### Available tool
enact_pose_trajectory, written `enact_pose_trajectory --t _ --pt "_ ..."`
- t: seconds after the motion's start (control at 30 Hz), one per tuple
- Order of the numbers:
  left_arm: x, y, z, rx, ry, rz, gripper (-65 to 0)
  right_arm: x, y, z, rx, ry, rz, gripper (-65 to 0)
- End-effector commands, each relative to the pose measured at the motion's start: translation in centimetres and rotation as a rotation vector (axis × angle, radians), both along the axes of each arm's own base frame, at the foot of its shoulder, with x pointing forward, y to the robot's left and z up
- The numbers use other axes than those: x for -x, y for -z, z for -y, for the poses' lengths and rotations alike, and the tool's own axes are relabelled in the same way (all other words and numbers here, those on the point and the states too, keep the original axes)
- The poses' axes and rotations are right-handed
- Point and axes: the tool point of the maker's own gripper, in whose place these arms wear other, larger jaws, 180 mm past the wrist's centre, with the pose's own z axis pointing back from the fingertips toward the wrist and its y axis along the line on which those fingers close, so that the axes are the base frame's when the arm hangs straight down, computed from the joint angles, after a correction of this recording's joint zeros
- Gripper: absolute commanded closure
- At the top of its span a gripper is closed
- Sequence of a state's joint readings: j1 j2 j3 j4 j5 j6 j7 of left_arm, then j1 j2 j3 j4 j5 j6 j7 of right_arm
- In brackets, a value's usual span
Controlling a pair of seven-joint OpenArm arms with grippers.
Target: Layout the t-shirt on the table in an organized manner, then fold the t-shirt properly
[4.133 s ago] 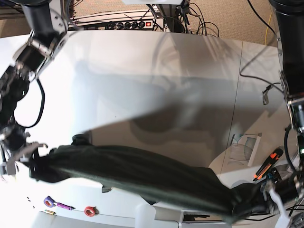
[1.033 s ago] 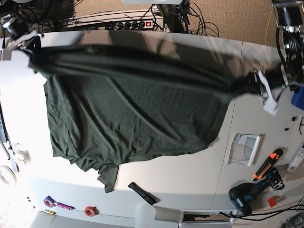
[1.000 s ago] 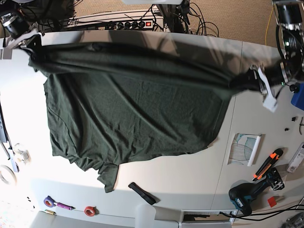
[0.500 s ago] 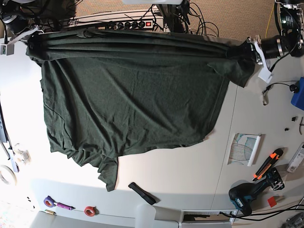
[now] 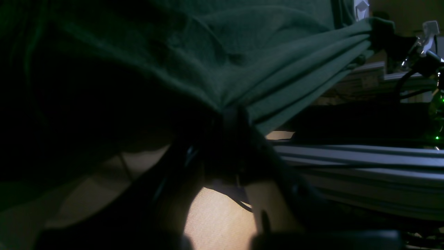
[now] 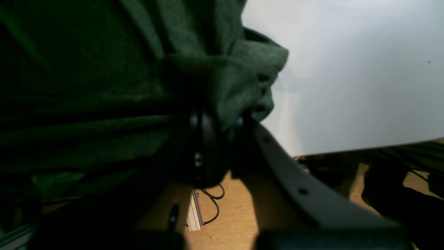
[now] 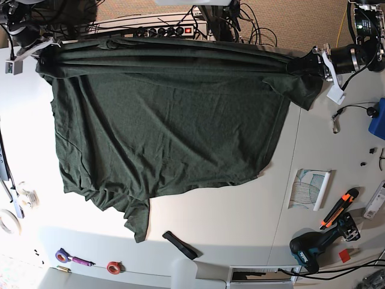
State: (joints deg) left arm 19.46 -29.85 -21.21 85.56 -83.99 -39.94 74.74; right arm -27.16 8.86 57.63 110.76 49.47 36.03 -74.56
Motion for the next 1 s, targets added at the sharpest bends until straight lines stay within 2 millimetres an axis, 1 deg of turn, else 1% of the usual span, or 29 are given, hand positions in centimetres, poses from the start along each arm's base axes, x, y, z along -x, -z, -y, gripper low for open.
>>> enact_pose_trajectory --t 0.0,0.1,0.2,0.27,0.43,0.53,0.63,0.7,0.77,0.87,0.97 --pt "-0.7 -0.9 -0.3 0.005 -0.012 0.034 0.0 -0.5 -1.1 0.5 0.033 -0.010 0.028 0.0" --pt "-0.9 -0.8 0.5 0.032 -0.023 0.039 0.0 -1.0 -1.5 0.0 0.009 -0.024 0.069 0.0" --pt "-1.8 -1.5 1.2 0.052 -0.027 0.074 0.0 -2.2 -2.7 -0.4 -0.020 -0.035 0.154 0.0" --pt "-2.8 -2.4 1.5 0.050 -0.015 0.115 0.0 -2.9 -3.4 -0.4 -0.018 -0.038 0.190 0.0" --pt "-5.4 -4.8 2.0 0.044 0.009 0.224 0.0 -4.4 -3.8 -0.6 -0.017 -0.047 0.215 0.0" --pt "-6.9 -5.9 2.0 0.048 0.005 0.271 0.0 -5.6 -3.6 -1.0 -0.008 -0.067 0.215 0.0" --pt "-8.2 -7.0 2.2 0.070 -0.019 0.318 0.0 -6.6 -2.6 -0.9 0.043 -0.056 0.159 0.0" --pt "-8.4 -6.6 2.2 0.051 -0.025 0.318 0.0 -7.1 -1.9 -0.9 0.081 -0.053 0.129 0.0" --pt "-8.0 -6.2 2.3 0.046 -0.018 0.303 0.0 -7.4 -1.0 -1.2 0.114 -0.058 0.091 0.0" --pt "-7.2 -5.6 2.3 0.044 -0.015 0.277 0.0 -7.3 0.1 -1.5 0.160 -0.082 0.028 0.0" --pt "-6.1 -4.8 2.3 0.037 0.003 0.241 0.0 -6.9 0.5 -1.1 0.185 -0.078 -0.004 0.0"
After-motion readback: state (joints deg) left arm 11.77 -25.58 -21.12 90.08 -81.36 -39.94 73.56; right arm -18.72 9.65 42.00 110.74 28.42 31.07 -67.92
